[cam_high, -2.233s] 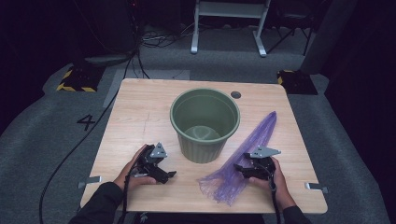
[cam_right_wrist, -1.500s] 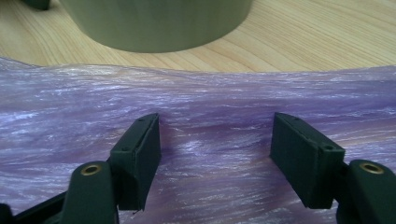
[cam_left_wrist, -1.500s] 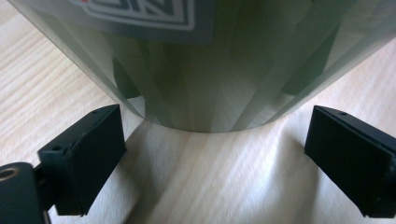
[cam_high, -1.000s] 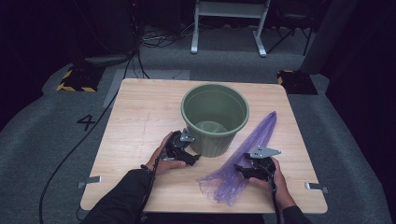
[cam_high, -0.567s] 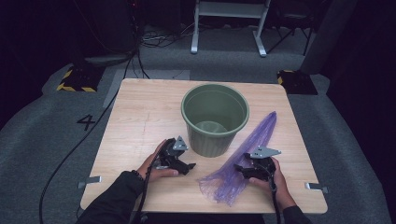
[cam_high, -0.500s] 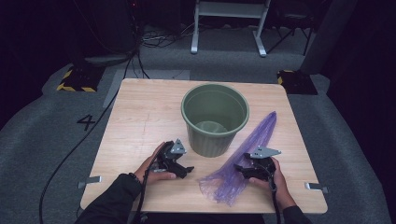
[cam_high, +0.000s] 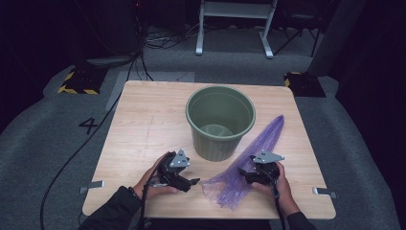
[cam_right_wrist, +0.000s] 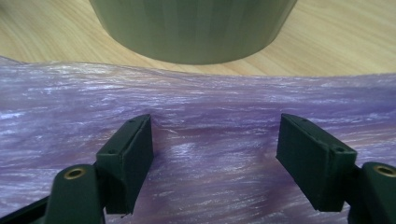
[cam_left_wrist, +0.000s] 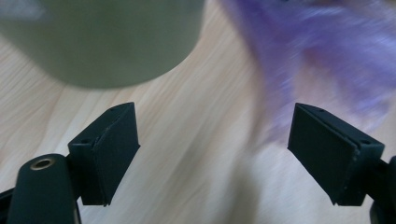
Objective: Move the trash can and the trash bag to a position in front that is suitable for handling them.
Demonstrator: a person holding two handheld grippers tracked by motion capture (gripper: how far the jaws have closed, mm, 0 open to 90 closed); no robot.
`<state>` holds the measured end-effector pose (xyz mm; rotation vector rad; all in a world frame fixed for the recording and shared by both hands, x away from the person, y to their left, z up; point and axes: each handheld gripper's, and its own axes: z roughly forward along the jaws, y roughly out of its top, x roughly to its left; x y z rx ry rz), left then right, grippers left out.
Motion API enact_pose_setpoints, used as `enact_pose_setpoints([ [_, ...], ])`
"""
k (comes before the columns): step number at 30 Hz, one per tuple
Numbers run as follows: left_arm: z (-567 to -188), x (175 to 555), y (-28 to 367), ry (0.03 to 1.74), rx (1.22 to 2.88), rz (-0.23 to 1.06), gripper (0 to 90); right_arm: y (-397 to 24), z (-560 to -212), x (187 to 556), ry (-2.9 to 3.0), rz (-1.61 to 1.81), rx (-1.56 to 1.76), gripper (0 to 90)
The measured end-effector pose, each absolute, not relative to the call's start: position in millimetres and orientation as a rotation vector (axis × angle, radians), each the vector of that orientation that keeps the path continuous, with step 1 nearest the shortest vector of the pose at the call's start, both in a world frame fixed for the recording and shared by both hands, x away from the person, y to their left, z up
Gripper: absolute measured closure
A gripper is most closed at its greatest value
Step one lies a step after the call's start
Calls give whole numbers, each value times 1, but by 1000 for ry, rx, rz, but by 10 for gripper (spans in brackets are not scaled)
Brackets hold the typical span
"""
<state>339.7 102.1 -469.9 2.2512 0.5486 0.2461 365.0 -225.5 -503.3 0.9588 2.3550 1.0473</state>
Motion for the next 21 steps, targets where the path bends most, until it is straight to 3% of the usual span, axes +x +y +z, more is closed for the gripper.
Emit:
enact_pose_setpoints([
  [6,-475,322,70,418,2332,191,163,-216,-503,363,2333,1030,953,272],
  [12,-490,325,52,450,2361,116,184,-210,-503,363,2326,1025,939,272],
  [16,-496,330,47,445,2362,155,301,-210,-503,365,2335,1030,940,271],
  [21,-494,338,57,449,2354,166,536,-210,-503,365,2336,1031,939,263],
])
